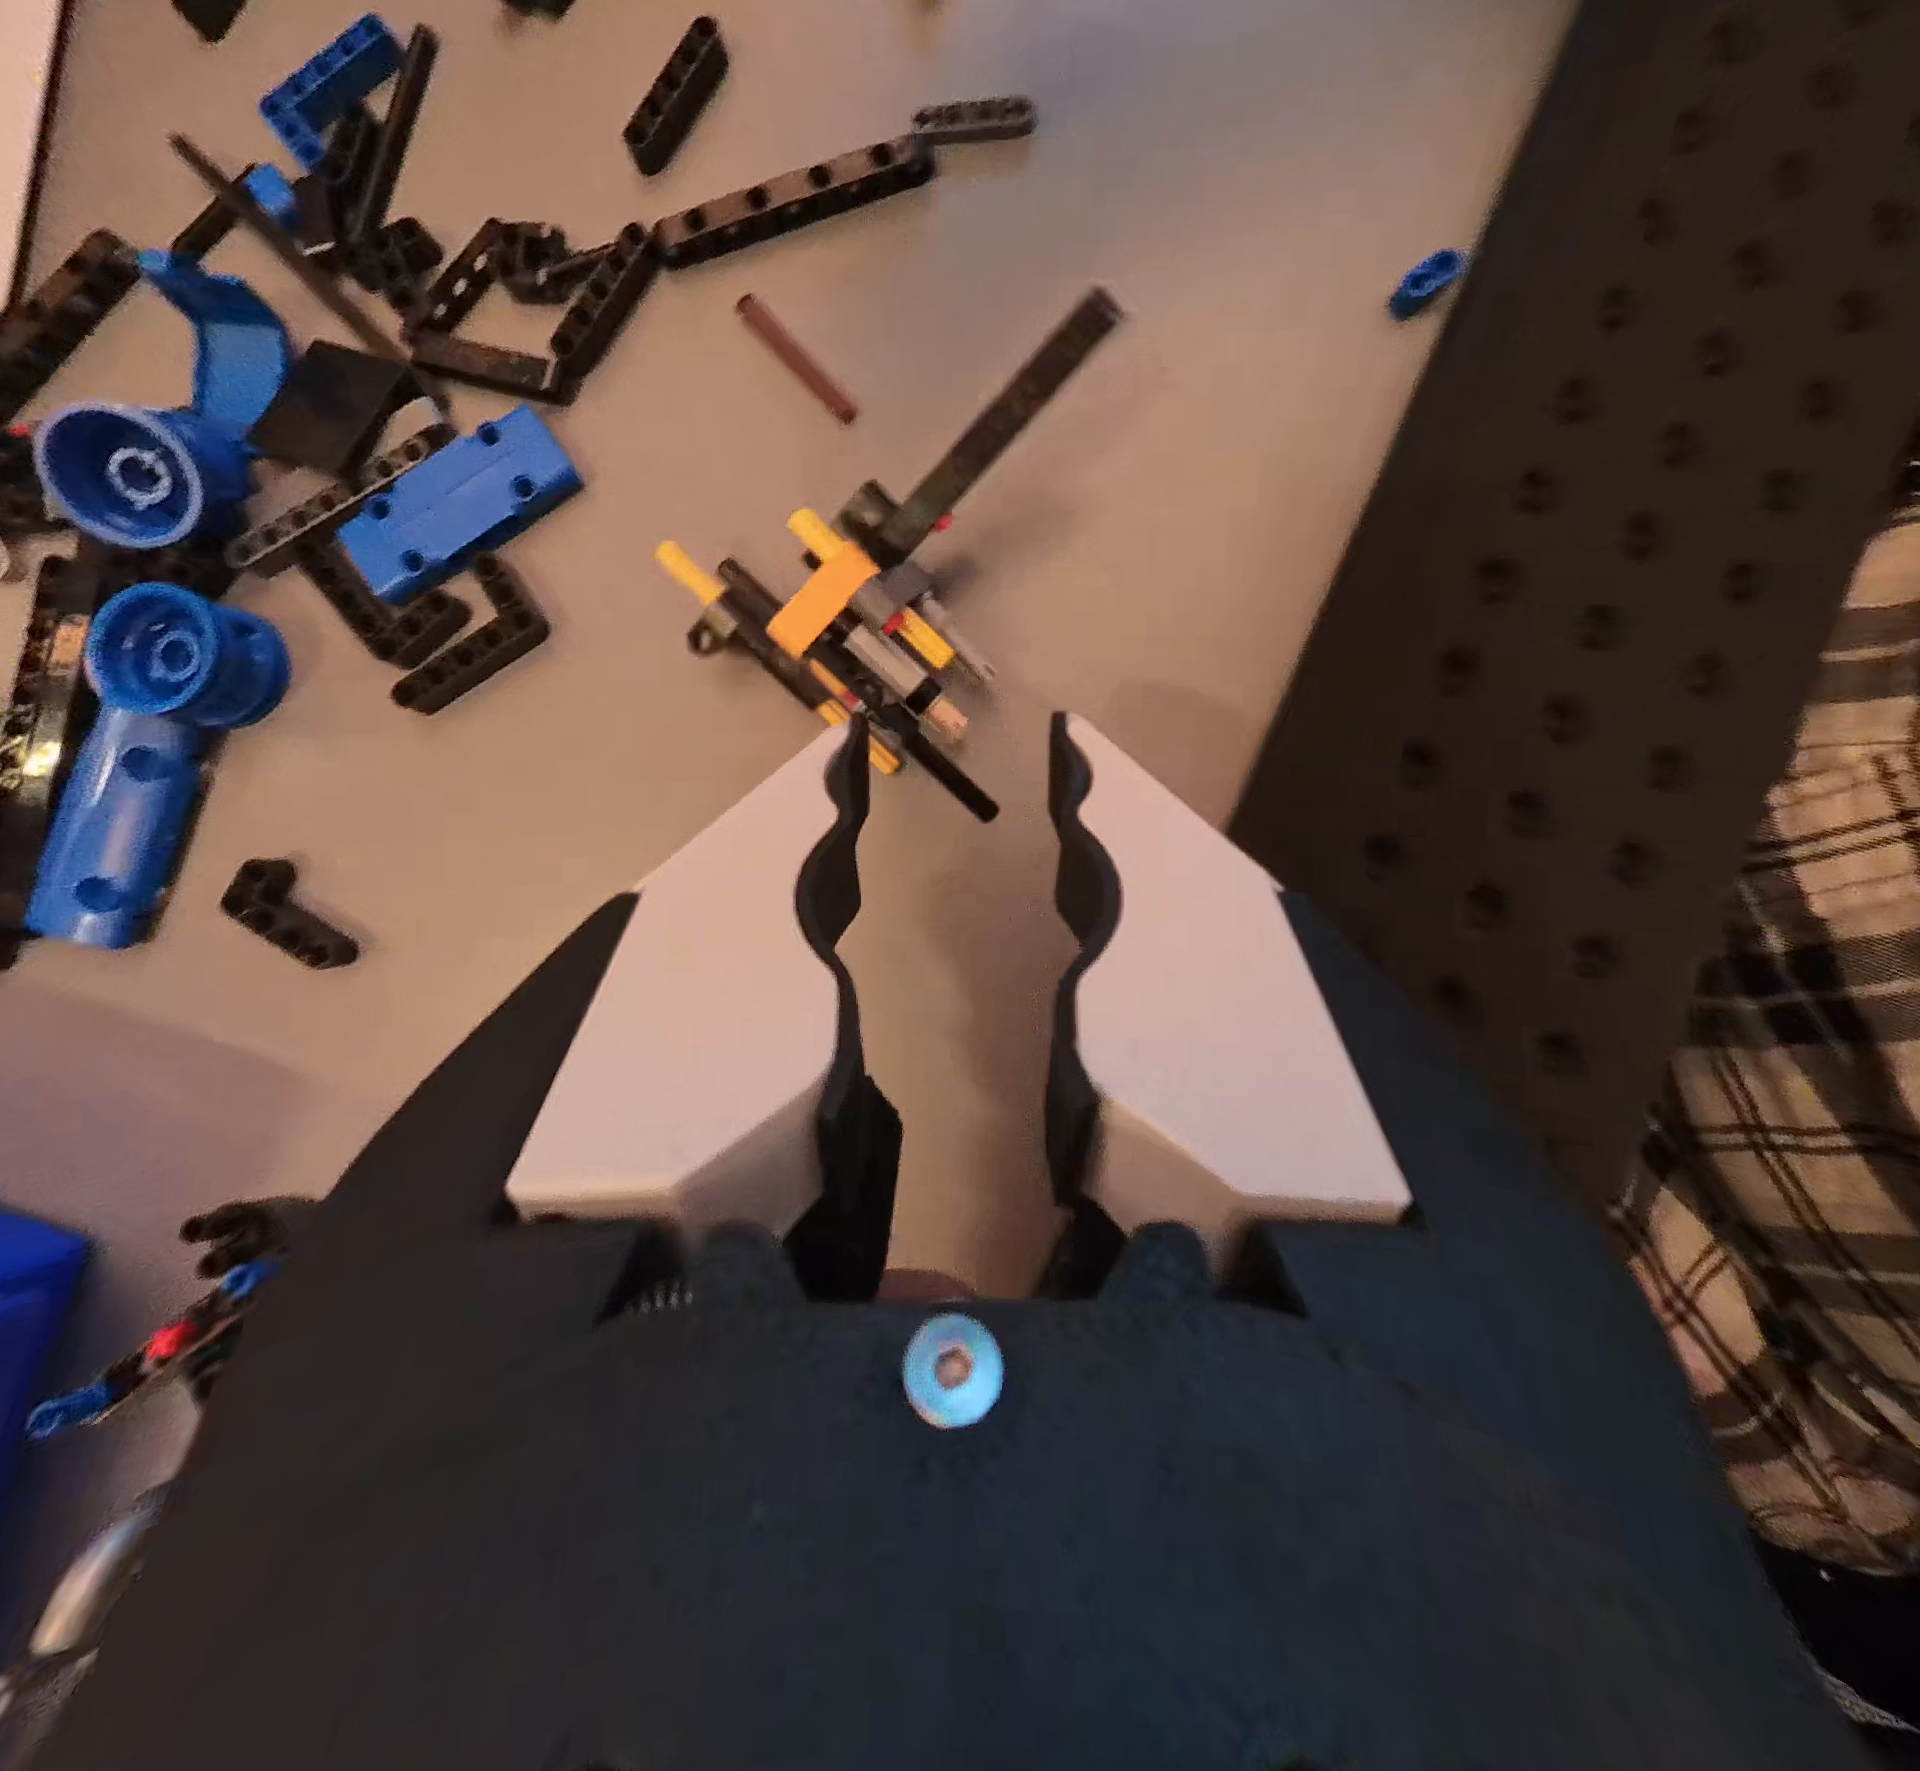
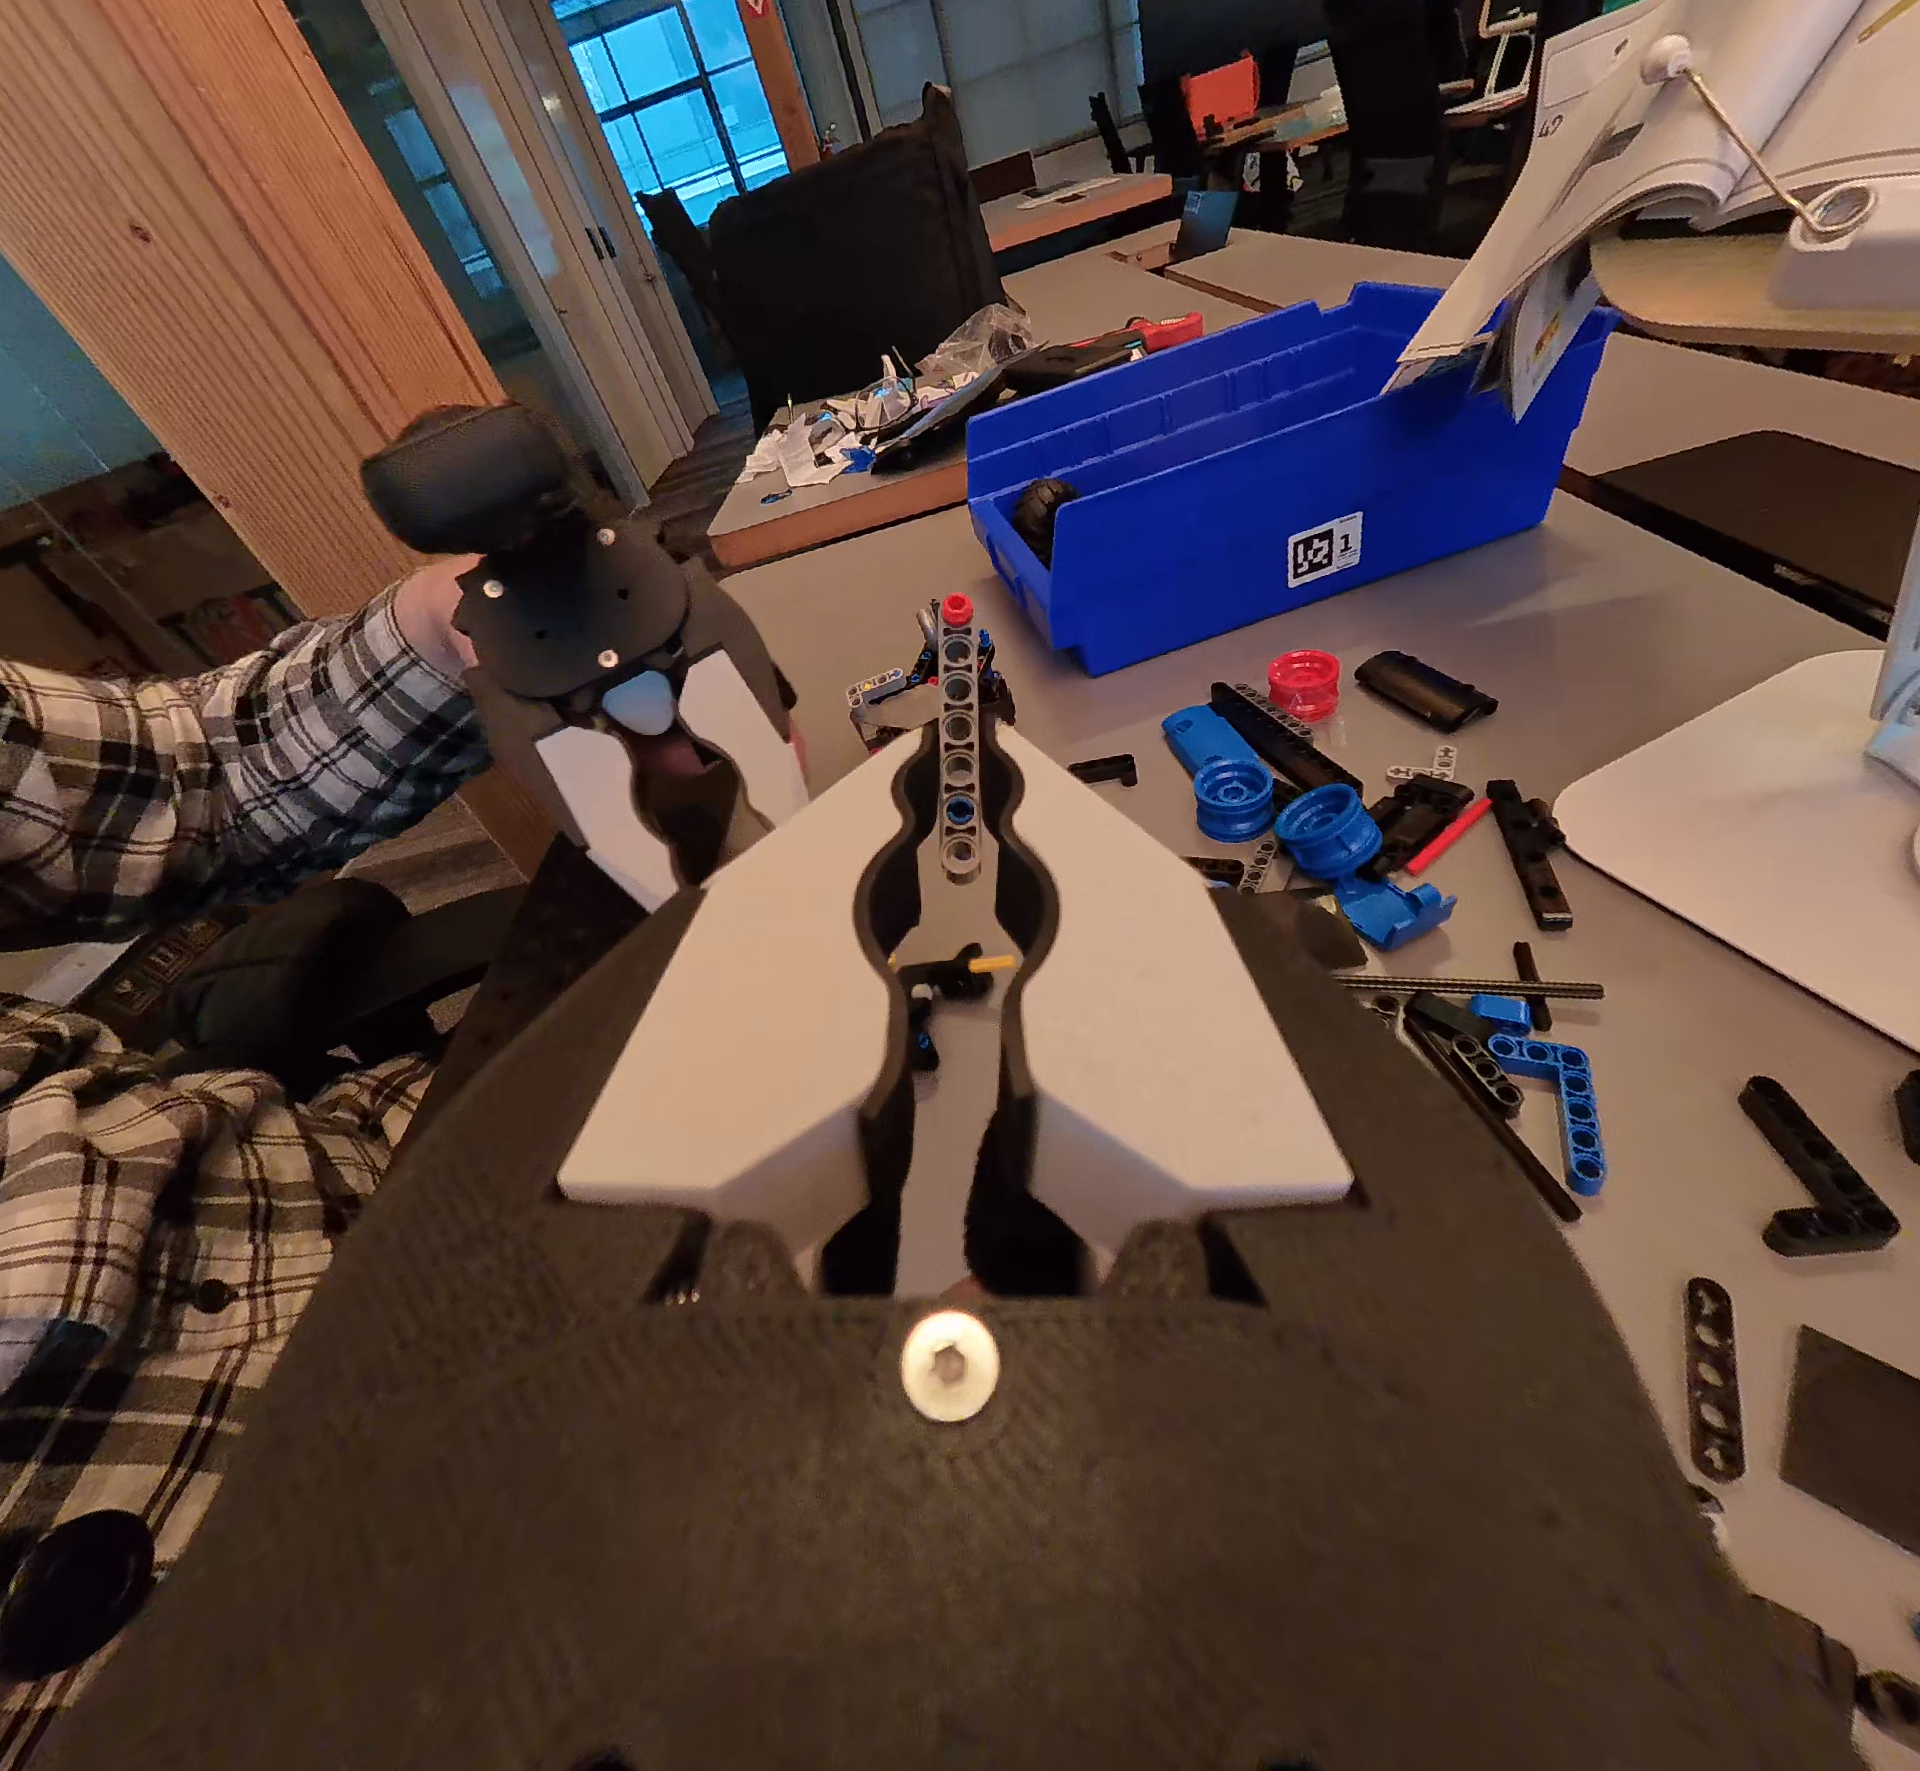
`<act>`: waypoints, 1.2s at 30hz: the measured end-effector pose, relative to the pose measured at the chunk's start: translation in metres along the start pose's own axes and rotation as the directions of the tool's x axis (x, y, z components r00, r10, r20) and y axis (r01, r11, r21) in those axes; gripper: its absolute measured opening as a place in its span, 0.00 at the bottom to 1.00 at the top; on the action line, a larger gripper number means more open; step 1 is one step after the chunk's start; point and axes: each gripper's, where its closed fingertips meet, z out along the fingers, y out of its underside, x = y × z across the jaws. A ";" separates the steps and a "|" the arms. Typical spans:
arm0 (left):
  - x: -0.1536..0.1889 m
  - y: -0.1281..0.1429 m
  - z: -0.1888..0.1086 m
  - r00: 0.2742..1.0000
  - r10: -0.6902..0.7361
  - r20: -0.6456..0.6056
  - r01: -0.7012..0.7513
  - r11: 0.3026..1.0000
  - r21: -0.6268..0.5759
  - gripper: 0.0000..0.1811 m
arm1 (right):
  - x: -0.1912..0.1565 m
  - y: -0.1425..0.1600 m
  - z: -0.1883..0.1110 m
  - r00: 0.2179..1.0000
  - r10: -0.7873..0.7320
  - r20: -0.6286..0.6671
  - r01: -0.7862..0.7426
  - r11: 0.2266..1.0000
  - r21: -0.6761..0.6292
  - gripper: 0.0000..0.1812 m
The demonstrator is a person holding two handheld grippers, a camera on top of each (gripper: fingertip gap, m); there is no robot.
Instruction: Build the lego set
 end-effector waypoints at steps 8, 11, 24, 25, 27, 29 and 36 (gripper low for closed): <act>-0.027 -0.004 -0.015 0.932 0.255 0.258 -0.266 0.964 0.007 0.23 | 0.001 0.001 0.000 1.000 -0.001 -0.004 0.001 1.000 -0.005 0.03; -0.022 -0.012 -0.013 0.854 0.414 0.314 -0.428 0.903 -0.027 0.27 | 0.002 0.003 0.001 1.000 0.000 -0.004 0.000 1.000 -0.009 0.03; -0.018 -0.015 0.011 0.828 0.472 0.304 -0.476 0.877 -0.065 0.21 | 0.002 0.003 0.000 1.000 -0.002 -0.004 0.002 1.000 -0.013 0.03; -0.018 -0.015 0.011 0.829 0.469 0.305 -0.474 0.878 -0.064 0.22 | 0.002 0.003 0.000 1.000 -0.003 -0.004 0.003 1.000 -0.014 0.03; -0.019 -0.016 0.009 0.822 0.473 0.318 -0.480 0.875 -0.062 0.22 | 0.002 0.003 -0.001 1.000 -0.004 -0.004 0.004 1.000 -0.014 0.03; -0.020 -0.017 0.007 0.821 0.467 0.329 -0.476 0.878 -0.059 0.23 | 0.002 0.003 -0.001 1.000 -0.004 -0.002 0.004 1.000 -0.013 0.03; -0.026 -0.019 -0.002 0.812 0.446 0.376 -0.469 0.882 -0.034 0.24 | -0.001 0.004 0.000 1.000 -0.008 0.005 0.008 1.000 -0.019 0.03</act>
